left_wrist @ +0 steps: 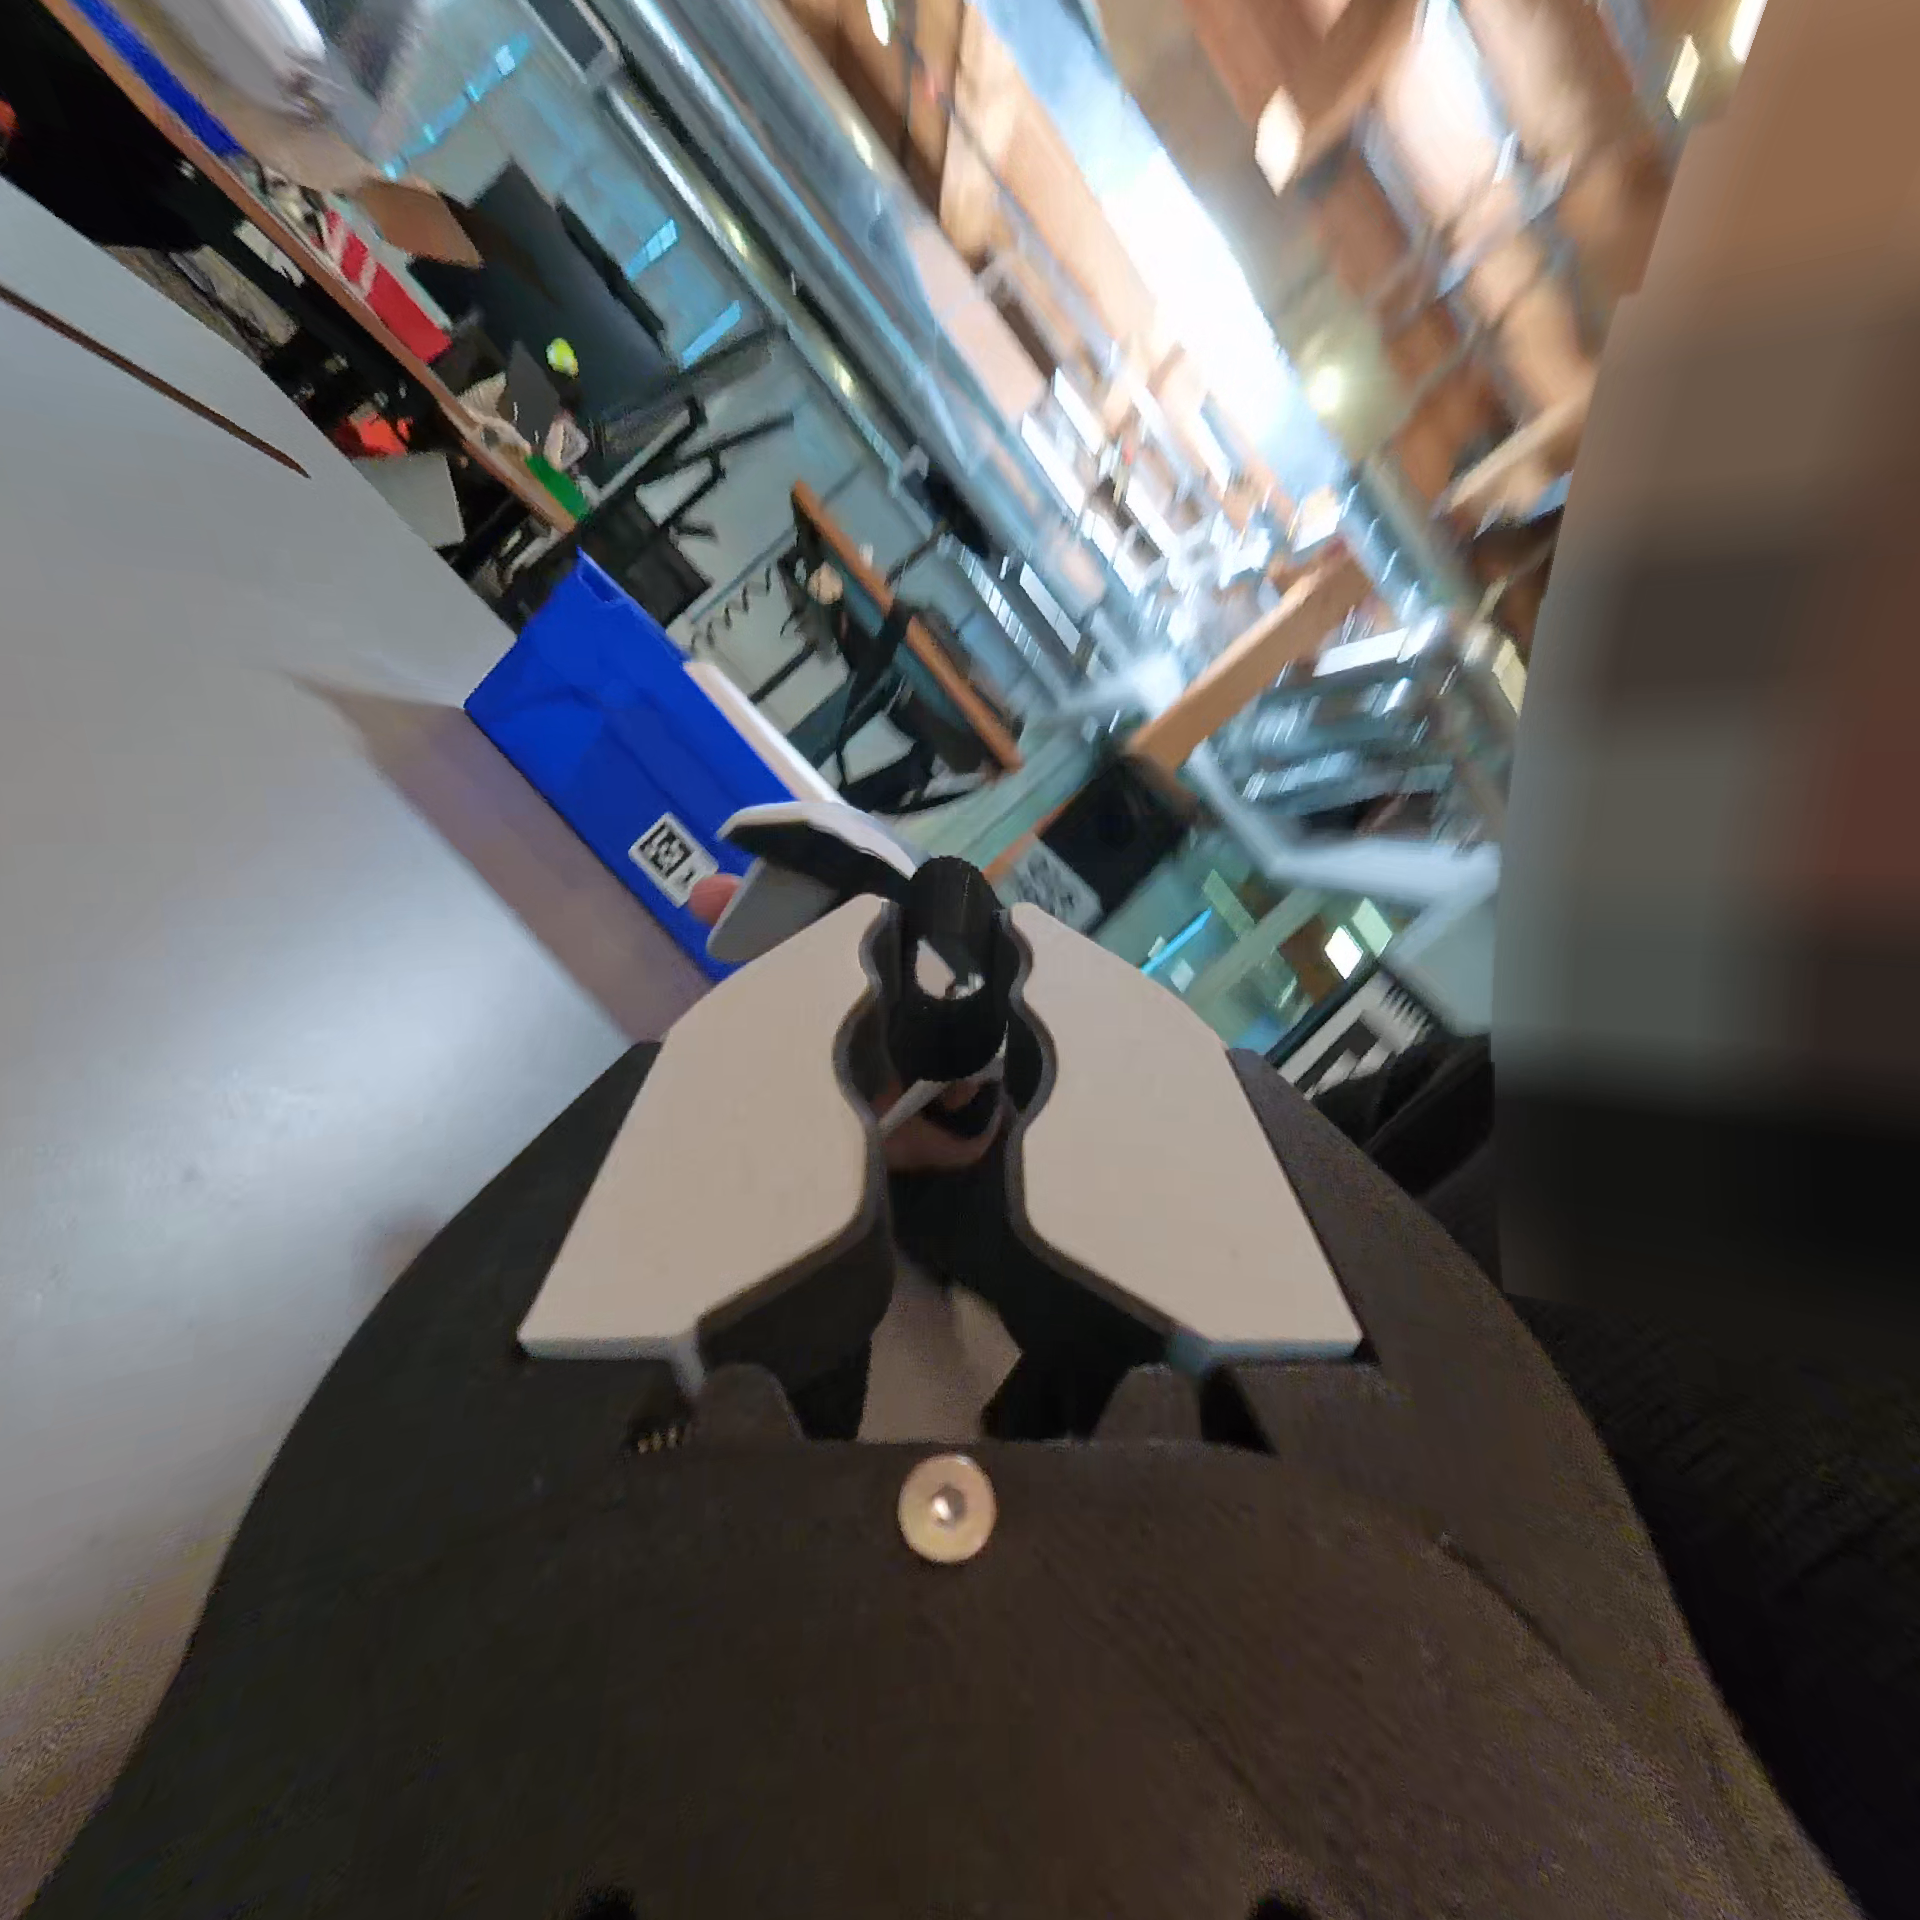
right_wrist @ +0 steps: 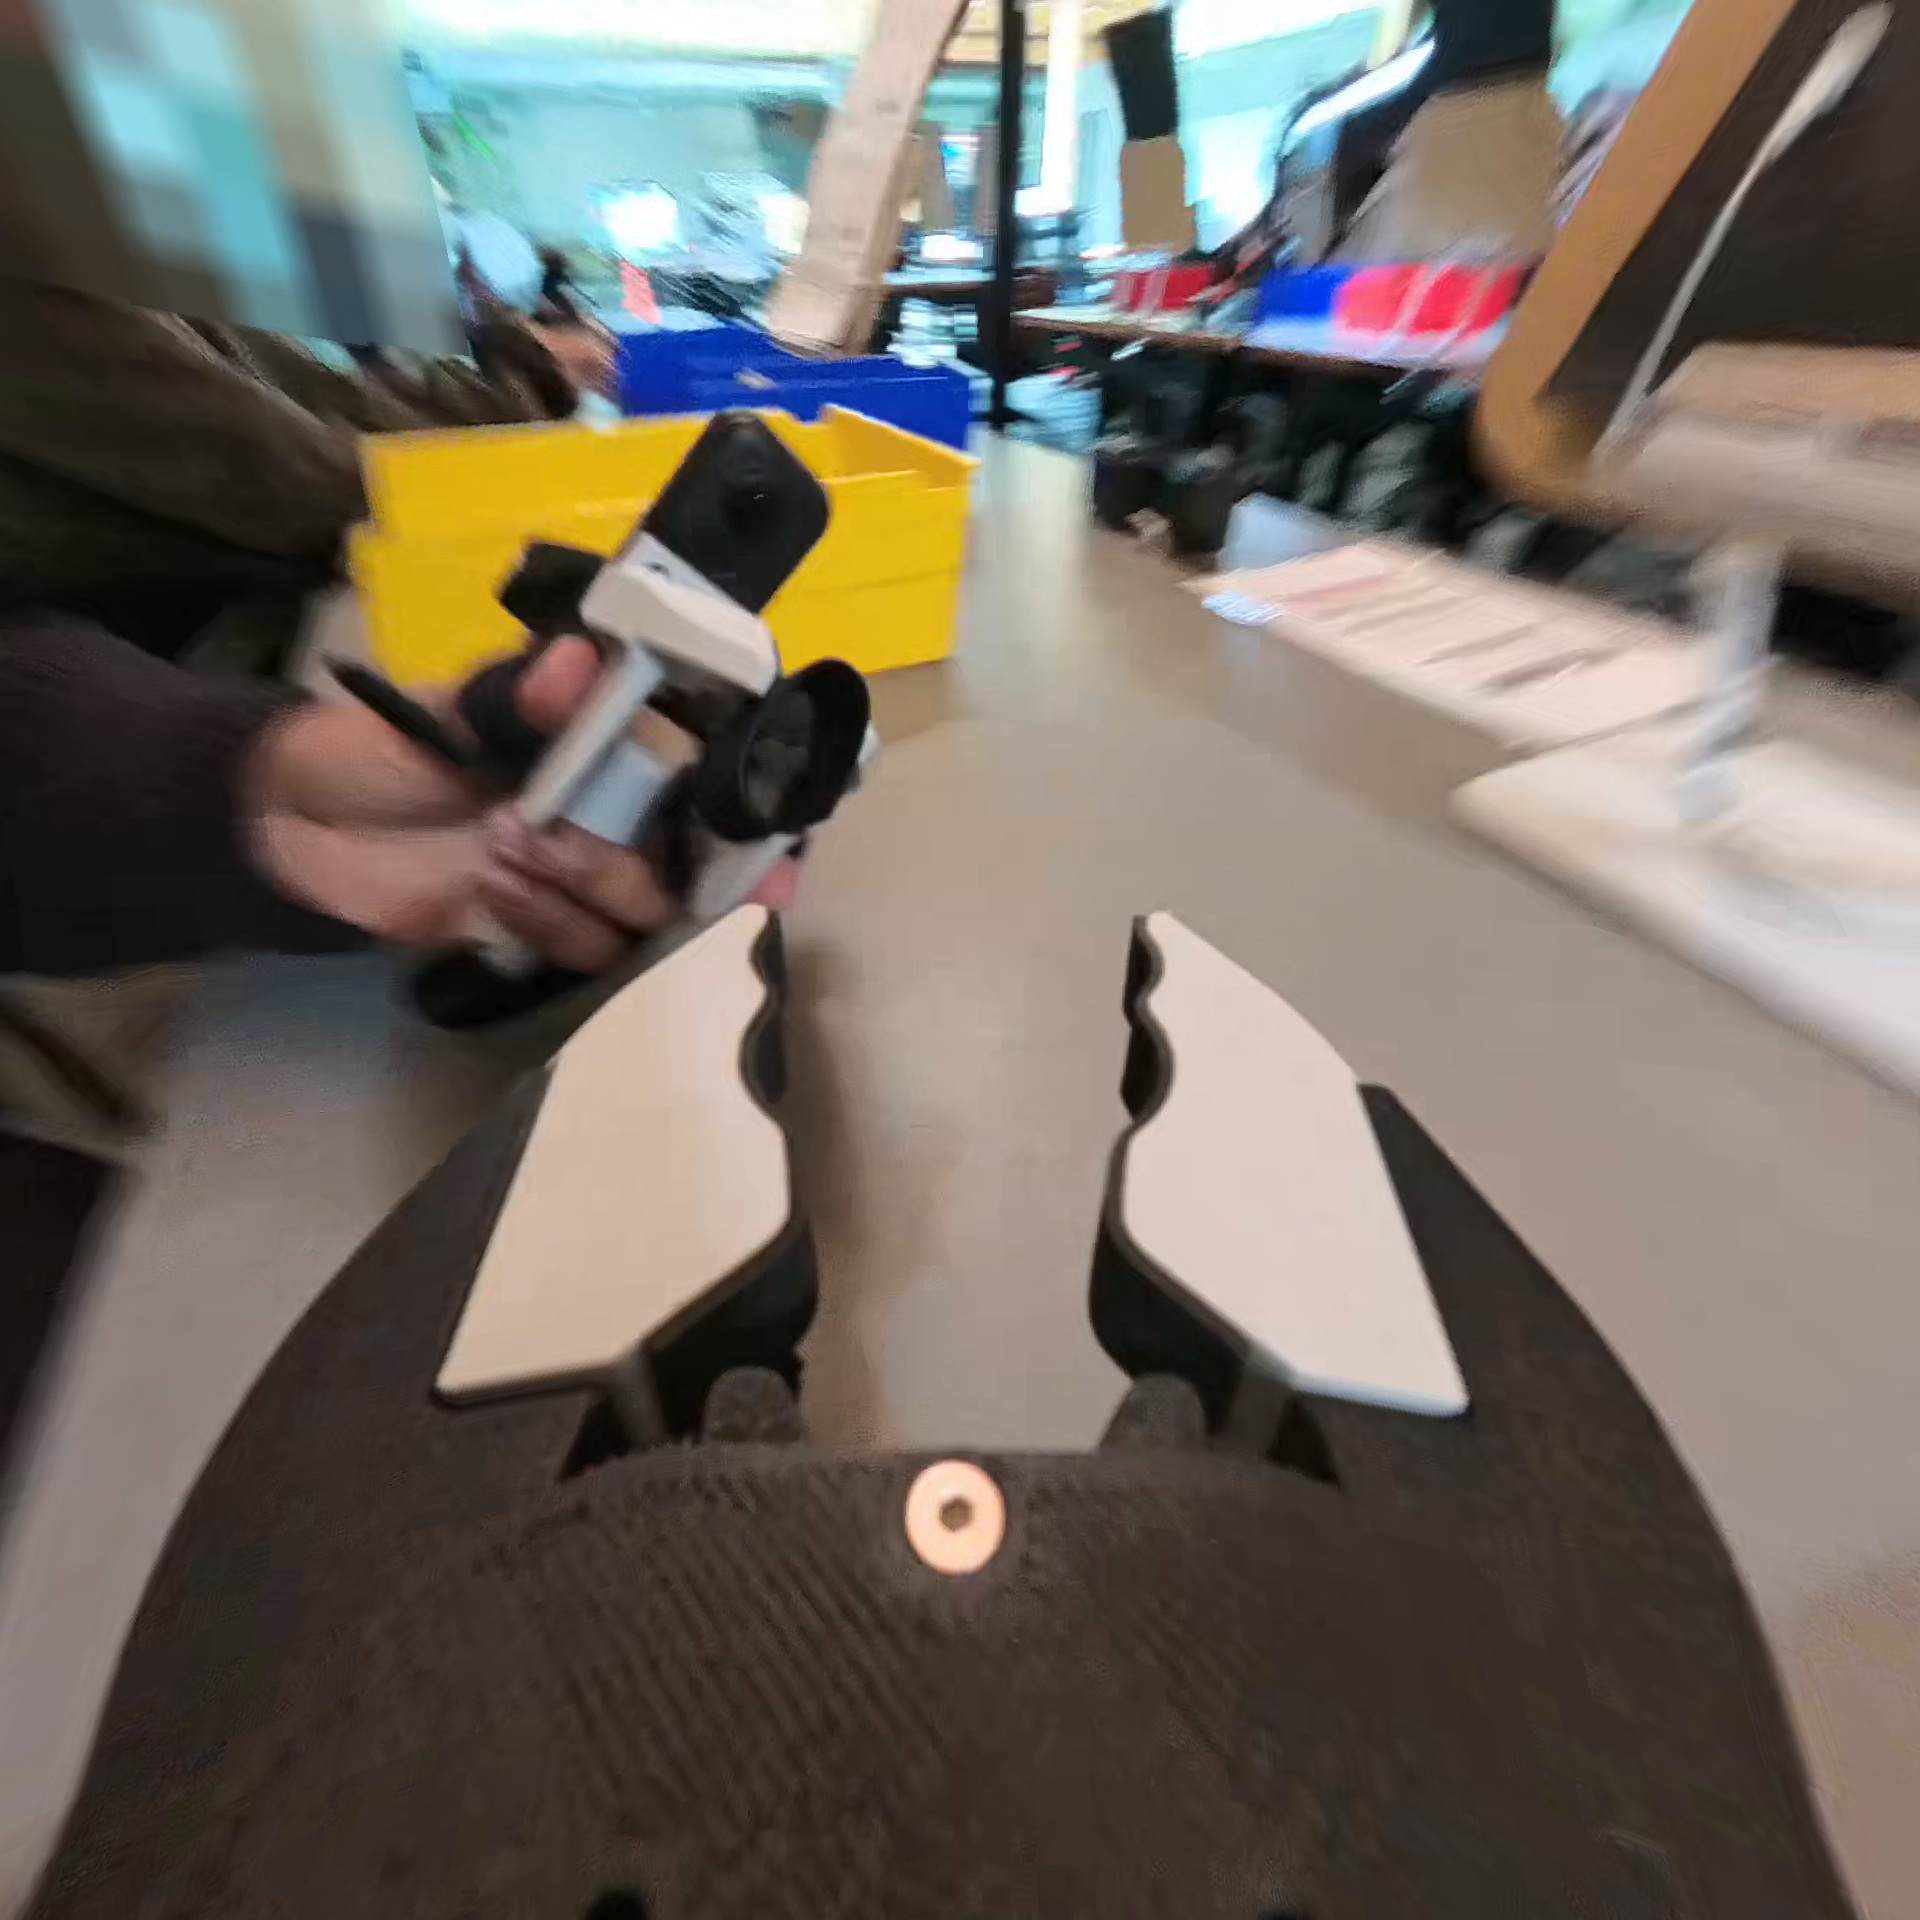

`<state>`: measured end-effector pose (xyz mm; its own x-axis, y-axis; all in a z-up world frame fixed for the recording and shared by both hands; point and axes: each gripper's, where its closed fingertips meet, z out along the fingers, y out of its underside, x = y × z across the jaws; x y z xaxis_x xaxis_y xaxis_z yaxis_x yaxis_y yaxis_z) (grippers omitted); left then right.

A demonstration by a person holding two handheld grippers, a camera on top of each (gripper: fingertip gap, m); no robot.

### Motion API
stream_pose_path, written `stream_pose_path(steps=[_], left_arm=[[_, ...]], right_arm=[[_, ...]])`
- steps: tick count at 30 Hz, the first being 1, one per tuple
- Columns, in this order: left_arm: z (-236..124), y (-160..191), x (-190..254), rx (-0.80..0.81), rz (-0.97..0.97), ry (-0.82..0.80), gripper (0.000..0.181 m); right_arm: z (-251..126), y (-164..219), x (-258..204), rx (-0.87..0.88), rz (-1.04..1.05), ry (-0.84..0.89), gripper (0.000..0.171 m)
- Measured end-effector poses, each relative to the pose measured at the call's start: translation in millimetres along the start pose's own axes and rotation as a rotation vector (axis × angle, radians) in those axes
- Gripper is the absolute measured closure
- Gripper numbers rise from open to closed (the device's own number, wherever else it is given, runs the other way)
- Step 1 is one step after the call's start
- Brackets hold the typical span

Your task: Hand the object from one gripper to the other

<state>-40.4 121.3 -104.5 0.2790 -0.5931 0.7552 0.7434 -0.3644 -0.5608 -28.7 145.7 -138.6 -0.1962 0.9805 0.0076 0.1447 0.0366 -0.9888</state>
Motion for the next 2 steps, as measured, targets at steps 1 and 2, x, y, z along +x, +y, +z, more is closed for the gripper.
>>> stream_pose_path(steps=[1, 2], left_arm=[[-3.6, -6.2, -2.7, 0.069, -0.072, 0.01, 0.164], [-7.1, -11.2, -5.6, 0.137, -0.139, 0.021, 0.164]], right_arm=[[-3.1, -5.9, 5.0, 0.003, -0.155, 0.081, 0.104], [-6.0, -13.3, 7.1, 0.016, -0.286, 0.156, 0.102]])
